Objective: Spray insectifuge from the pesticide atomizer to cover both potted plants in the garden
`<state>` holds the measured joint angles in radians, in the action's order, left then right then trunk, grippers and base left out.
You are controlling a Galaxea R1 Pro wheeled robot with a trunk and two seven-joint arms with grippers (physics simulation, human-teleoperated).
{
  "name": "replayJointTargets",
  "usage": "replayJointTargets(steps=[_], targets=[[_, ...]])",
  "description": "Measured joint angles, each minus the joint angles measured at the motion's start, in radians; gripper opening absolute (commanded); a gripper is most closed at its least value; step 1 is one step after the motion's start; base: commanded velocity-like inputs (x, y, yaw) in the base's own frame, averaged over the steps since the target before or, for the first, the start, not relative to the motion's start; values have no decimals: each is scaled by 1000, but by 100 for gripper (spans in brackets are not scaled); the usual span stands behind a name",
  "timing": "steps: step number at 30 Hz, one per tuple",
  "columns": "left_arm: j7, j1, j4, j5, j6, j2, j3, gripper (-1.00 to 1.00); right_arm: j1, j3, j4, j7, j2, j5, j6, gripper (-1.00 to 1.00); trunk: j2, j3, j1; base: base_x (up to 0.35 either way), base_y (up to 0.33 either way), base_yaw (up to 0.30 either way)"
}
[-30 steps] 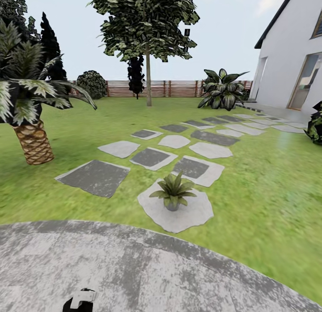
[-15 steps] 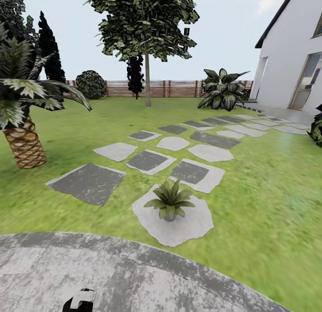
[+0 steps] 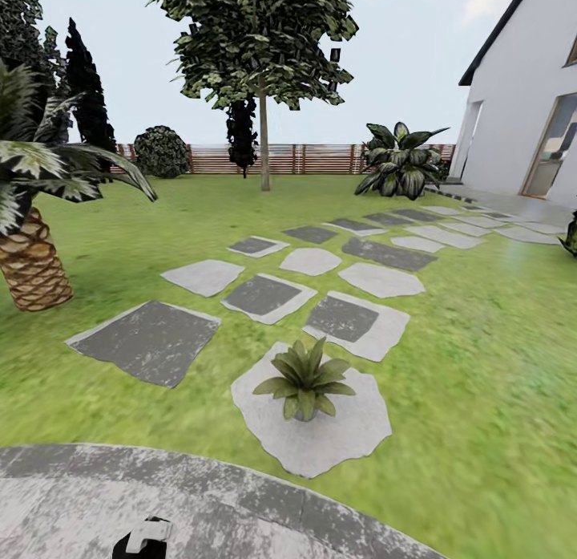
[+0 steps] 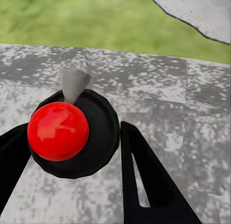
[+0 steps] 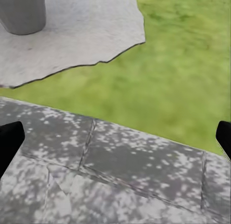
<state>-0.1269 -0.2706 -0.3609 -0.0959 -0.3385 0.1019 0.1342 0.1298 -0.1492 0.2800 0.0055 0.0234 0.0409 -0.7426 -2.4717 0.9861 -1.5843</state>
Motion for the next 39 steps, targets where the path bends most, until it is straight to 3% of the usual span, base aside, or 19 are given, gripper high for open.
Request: replayJointTargets(steps=[2, 4, 9, 13, 15, 16, 19, 23, 26, 27, 29, 30, 32, 33, 35, 39], targets=[[0, 0, 0, 0, 0, 1, 1, -100, 0, 3, -1, 1, 1, 3, 0, 100, 0, 0, 0, 180, -104, 0], [-3, 0, -1, 1, 0, 6, 2, -100, 0, 14, -1, 2, 2, 43, 2, 100, 0, 0, 0, 60, -29, 0], [-31, -4, -3, -17, 7, 14, -9, -100, -1, 30, 24, 3, 12, 247, 12, 100, 0, 0, -1, 15, -7, 0], [-128, -10, -2, -83, 16, 20, -22, -100, 1, 31, 69, 20, 14, 376, 59, 100, 0, 0, -1, 3, -1, 0], [-233, -13, -4, -161, 23, 33, -31, -100, 9, 32, 102, 83, 14, 444, 115, 100, 0, 0, -1, 0, 0, 0], [-262, -14, -7, -183, 26, 36, -32, -100, 13, 32, 113, 109, 14, 456, 132, 100, 0, 0, -1, 0, 0, 0], [-423, -47, -14, -293, 60, 59, -34, -100, 55, 32, 185, 304, 14, 483, 255, 100, 0, 0, -1, 0, 0, 0], [-581, -120, -15, -371, 135, 84, -36, -100, 118, 32, 272, 504, 14, 490, 394, 100, 0, 0, -1, 0, 0, 0], [-750, -199, -17, -432, 208, 95, -35, -100, 170, 31, 321, 611, 15, 502, 464, 100, 0, 0, -1, 0, 0, 0], [-777, -214, -17, -446, 216, 96, -36, -100, 182, 31, 329, 631, 15, 507, 476, 100, 0, 0, -1, 0, 0, 0], [-885, -279, -17, -506, 239, 97, -35, -100, 237, 31, 353, 718, 14, 536, 526, 100, 0, 0, -1, 0, 0, 0], [-959, -324, -16, -570, 248, 89, -36, -100, 289, 31, 361, 790, 11, 576, 555, 100, 0, 0, -1, 0, 0, 0], [-1007, -357, -17, -615, 264, 84, -36, -100, 331, 31, 364, 839, 7, 603, 565, 100, 0, 0, -1, 0, 0, 0], [-1052, -389, -18, -644, 306, 80, -34, -100, 365, 31, 365, 897, 5, 620, 571, 100, 0, 0, -1, 0, 0, 0], [-1082, -412, -19, -667, 343, 75, -37, -100, 390, 40, 385, 955, 2, 629, 573, 100, 0, 0, -1, 0, 0, 0], [-1090, -417, -30, -714, 355, 60, -38, -100, 396, 139, 397, 972, -5, 630, 575, 100, 0, 0, -1, 0, 0, 0]])
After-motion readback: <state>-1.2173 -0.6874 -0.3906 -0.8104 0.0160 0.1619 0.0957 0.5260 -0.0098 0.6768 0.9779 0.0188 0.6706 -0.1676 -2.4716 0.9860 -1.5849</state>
